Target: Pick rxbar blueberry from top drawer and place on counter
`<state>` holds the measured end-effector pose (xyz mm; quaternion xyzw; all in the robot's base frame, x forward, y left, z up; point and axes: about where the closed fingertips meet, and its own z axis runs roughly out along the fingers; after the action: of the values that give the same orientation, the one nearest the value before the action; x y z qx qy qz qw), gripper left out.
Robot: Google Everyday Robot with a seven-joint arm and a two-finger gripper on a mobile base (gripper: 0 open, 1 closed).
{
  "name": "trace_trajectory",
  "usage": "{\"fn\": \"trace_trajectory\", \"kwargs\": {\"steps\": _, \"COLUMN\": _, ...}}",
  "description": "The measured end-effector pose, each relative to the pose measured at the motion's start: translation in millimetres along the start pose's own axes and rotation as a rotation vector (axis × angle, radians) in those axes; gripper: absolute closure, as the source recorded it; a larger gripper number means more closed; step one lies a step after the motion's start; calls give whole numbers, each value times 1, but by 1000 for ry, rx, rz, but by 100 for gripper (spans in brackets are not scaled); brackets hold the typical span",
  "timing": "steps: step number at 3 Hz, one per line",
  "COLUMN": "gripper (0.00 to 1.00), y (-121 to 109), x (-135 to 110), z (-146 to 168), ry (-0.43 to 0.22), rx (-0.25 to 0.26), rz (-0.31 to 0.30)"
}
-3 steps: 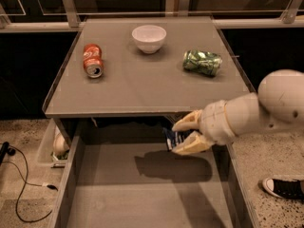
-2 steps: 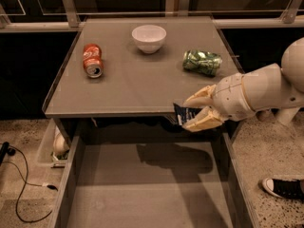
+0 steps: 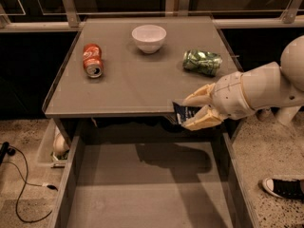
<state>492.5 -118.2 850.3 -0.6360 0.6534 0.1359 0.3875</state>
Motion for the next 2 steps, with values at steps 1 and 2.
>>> {"fn": "trace_trajectory", "kwargs": {"steps": 1, "gripper": 100, "y": -32, "x": -25, "z": 1, "ry": 15, "rx": 19, "rz": -102}}
{"fn": "trace_trajectory", "kwargs": {"steps": 2, "gripper": 100, "y": -78, "x": -65, "z": 13, "ry": -6, "rx": 14, "rz": -225}}
